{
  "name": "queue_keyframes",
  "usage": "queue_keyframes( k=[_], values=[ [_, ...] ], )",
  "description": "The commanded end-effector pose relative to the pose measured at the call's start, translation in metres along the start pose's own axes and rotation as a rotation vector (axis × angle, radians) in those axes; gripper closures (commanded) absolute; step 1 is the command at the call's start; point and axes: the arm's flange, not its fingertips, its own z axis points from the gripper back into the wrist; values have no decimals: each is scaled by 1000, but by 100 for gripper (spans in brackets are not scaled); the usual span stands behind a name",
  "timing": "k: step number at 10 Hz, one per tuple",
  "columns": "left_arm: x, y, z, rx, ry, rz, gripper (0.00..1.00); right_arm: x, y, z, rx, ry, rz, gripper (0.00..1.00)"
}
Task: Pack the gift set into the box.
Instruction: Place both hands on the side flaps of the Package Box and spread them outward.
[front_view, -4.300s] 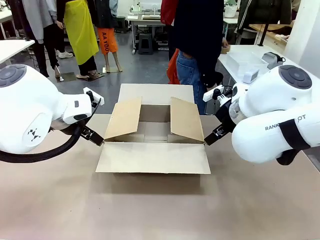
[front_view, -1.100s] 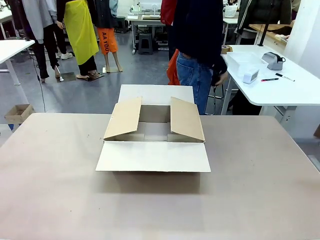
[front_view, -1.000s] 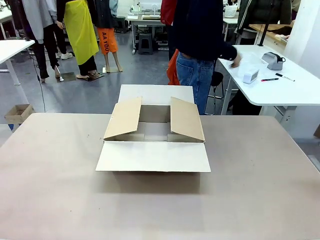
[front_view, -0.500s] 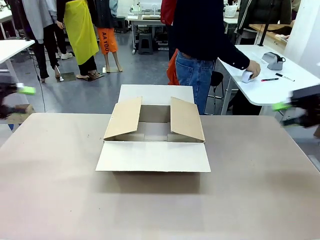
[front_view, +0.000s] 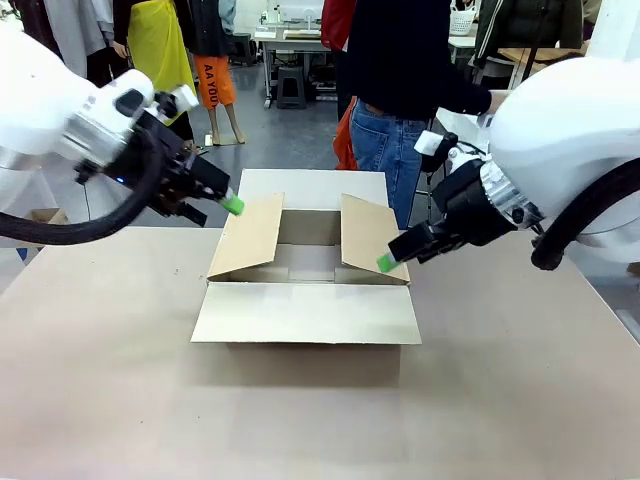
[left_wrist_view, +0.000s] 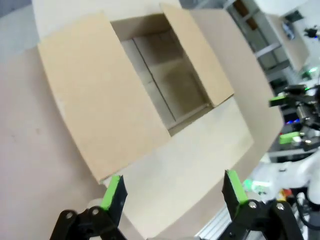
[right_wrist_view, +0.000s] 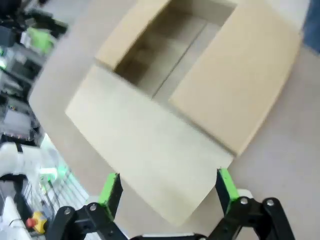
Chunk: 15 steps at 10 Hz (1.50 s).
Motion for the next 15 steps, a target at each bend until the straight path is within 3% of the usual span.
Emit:
queue_keyframes(
  k=[1,2,3,4,5,6,7,8,13,15],
  values=[
    [-6,-8,22,-48,-57,10,0,-42,-45,29,-154,-276,-77,0],
    [-6,-8,22,-48,-57,10,0,0,0,0,0,0,0,0],
    [2,4,-6,1,6,5,0,8,-21,17,-64,-121,-45,0],
    [6,-9,-15,74,-14,31,0,19,-16,8,46,-269,45,0],
    [14,-22,-32,155,-3,52,0,27,-18,1,-29,-342,20,0],
    [23,-34,-47,189,40,5,0,29,-22,-5,-22,-372,-2,0],
    [37,-41,-62,215,75,-7,0,30,-25,-12,-1,-364,-8,0],
    [54,-46,-77,251,103,9,0,27,-9,22,-43,-284,-26,0],
    [103,-48,-151,572,77,164,0,27,-9,22,-43,-284,-26,0],
    [106,-47,-164,620,90,141,0,27,-9,22,-43,-284,-26,0]
  ],
)
